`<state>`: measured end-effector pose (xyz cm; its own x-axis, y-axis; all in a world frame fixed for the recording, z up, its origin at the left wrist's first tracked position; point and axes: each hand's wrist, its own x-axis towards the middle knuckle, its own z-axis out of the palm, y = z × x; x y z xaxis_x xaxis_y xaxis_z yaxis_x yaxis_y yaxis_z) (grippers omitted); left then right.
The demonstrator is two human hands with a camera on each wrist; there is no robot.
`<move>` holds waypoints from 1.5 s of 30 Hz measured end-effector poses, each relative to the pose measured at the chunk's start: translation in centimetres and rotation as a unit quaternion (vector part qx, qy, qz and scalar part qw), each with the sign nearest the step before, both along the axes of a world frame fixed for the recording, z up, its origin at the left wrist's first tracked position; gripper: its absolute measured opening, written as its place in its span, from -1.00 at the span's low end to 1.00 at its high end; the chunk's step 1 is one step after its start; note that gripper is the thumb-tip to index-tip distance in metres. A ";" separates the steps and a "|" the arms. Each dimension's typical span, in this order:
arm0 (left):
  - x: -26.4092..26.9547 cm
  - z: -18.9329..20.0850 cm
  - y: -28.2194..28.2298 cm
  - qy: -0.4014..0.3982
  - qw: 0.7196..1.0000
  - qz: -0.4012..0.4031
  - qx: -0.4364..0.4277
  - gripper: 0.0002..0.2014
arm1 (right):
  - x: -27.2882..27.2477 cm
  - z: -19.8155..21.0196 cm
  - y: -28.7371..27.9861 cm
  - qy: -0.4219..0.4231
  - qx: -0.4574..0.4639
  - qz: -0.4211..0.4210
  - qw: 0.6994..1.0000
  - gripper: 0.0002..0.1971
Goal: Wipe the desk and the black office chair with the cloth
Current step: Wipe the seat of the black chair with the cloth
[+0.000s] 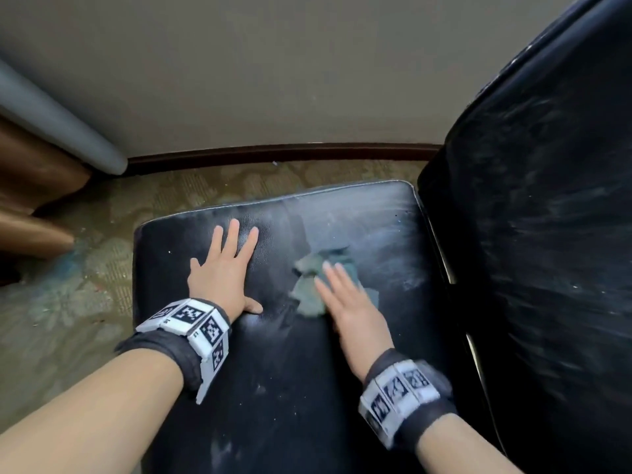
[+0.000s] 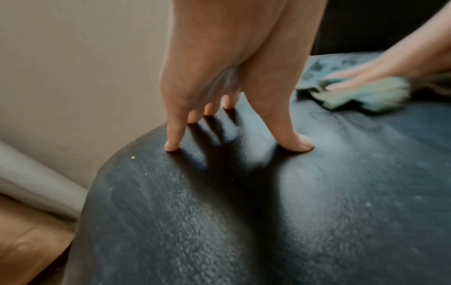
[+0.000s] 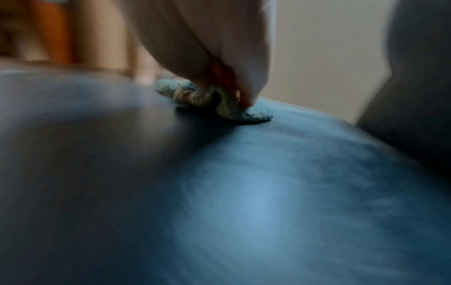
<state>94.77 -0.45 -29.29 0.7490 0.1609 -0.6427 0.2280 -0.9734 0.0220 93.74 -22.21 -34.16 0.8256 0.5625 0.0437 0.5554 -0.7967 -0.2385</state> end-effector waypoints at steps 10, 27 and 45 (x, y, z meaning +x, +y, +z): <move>-0.2 0.2 0.1 0.009 1.000 -0.008 0.006 0.21 | 2.2 0.6 0.5 0.014 -0.015 0.022 1.000 -0.49; -0.1 0.3 -0.1 0.014 1.000 -0.007 0.013 0.20 | 0.8 1.4 4.4 0.133 -0.066 -0.032 0.988 -0.32; 0.0 0.0 -0.2 0.025 0.999 -0.015 0.029 0.22 | 5.6 3.2 6.0 0.169 -0.109 0.072 0.977 -0.44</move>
<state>94.73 -0.68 -29.32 0.7216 0.1773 -0.6692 0.1989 -0.9790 -0.0450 99.29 -16.17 -30.95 0.6834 0.6398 -0.3515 0.5849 -0.7680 -0.2607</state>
